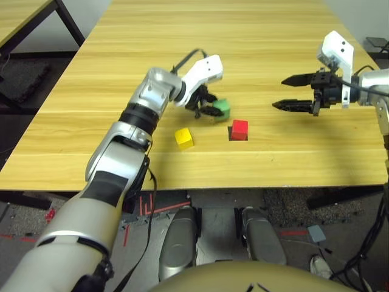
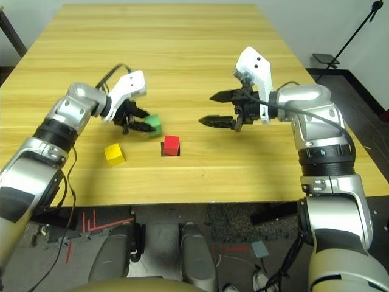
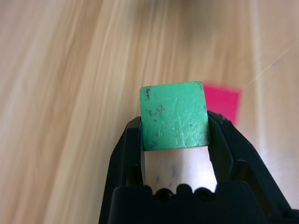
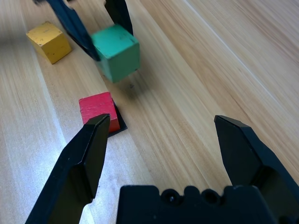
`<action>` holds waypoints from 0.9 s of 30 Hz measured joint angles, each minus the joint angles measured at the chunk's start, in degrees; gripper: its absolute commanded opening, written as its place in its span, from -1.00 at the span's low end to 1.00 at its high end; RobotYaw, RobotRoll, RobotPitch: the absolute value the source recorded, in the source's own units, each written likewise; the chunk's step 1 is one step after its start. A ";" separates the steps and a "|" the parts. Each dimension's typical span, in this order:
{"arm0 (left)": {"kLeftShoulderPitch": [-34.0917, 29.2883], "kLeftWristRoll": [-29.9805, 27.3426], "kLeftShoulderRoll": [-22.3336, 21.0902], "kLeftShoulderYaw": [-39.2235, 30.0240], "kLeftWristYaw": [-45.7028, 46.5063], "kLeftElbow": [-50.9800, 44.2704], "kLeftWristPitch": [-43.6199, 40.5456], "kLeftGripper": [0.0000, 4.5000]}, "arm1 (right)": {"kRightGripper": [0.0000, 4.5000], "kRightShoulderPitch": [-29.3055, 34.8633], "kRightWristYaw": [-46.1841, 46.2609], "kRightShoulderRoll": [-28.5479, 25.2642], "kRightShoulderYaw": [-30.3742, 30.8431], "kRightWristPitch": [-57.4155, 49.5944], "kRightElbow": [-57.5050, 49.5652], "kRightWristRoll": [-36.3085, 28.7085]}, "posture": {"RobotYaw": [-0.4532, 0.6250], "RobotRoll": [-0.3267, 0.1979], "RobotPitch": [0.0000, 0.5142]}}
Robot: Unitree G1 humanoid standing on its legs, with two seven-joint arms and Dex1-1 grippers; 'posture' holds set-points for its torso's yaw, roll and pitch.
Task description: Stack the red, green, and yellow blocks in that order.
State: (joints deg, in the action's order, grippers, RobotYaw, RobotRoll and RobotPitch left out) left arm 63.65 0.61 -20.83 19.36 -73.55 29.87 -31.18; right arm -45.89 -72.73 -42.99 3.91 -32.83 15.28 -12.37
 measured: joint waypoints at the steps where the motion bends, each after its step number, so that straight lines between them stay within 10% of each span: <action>1: -0.02 -0.54 0.00 0.02 -0.41 -2.36 -1.57 -0.11 | 1.00 0.00 0.06 0.00 0.00 0.01 0.00 -0.02 | 0.14 -0.24 -0.75; 9: -1.24 -3.60 2.02 3.31 -2.35 -13.41 -6.56 -0.11 | 1.00 2.00 1.10 -0.05 -0.08 -0.49 -1.21 -0.22 | 0.06 -0.20 -0.76; 27: 0.02 -0.25 4.75 6.64 -4.45 5.38 10.01 -0.11 | 1.00 6.90 5.86 -1.09 -2.38 -6.25 -9.77 -4.34 | -0.06 -0.17 -0.71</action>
State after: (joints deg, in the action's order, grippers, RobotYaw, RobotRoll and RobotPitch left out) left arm 63.67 0.36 -16.08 26.00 -78.00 35.24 -21.16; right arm -38.99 -66.87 -44.08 1.53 -39.08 5.52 -16.71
